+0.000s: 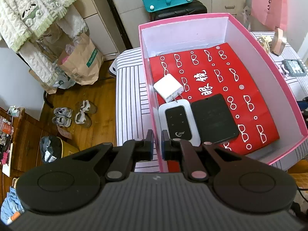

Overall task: Organize rigid objects
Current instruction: 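Move the right gripper to the silver keys and grasp them, then carry the keys into the pink box and open the right gripper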

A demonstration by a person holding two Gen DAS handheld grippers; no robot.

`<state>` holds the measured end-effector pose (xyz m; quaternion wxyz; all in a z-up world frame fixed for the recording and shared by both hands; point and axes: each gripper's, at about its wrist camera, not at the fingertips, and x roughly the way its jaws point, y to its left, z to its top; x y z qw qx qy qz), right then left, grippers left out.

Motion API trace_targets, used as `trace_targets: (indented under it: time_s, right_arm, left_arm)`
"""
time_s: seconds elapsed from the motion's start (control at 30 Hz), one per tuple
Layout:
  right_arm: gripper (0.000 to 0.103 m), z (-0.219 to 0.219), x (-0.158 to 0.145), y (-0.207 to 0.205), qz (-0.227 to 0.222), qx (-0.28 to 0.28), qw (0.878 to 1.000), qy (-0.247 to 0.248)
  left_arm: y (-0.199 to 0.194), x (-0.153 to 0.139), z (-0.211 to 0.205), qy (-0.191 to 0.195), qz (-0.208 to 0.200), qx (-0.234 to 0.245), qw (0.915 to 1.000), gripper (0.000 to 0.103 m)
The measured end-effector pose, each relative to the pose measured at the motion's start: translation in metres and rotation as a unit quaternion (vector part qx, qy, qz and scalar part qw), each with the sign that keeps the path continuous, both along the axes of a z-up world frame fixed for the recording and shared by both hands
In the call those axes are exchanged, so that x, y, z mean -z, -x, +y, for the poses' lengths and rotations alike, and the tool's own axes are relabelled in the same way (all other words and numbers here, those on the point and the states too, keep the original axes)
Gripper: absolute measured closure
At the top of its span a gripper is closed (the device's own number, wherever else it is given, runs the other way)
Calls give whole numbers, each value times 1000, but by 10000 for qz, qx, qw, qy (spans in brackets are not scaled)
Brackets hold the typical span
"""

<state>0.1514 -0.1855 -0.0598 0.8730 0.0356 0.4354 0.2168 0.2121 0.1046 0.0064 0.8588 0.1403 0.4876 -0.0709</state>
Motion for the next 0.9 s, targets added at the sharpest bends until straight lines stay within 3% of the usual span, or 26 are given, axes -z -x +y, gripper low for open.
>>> trace_targets:
  time_s: [0.2, 0.43, 0.63, 0.9]
  right_arm:
    - [74, -10, -6, -11, 373, 112, 9979, -522]
    - [75, -13, -33, -25, 362, 104, 9969, -686]
    - [75, -5, -66, -28, -156, 39, 9996, -215]
    - [75, 9, -113, -38, -437, -274, 9984, -215]
  left_arm:
    - [2, -1, 0, 4, -22, 8, 10000, 96]
    - [1, -2, 2, 77, -6, 24, 10000, 96]
    - [-4, -1, 9, 270, 148, 4, 9995, 96]
    - [-3, -4, 3, 130, -40, 139, 9998, 97]
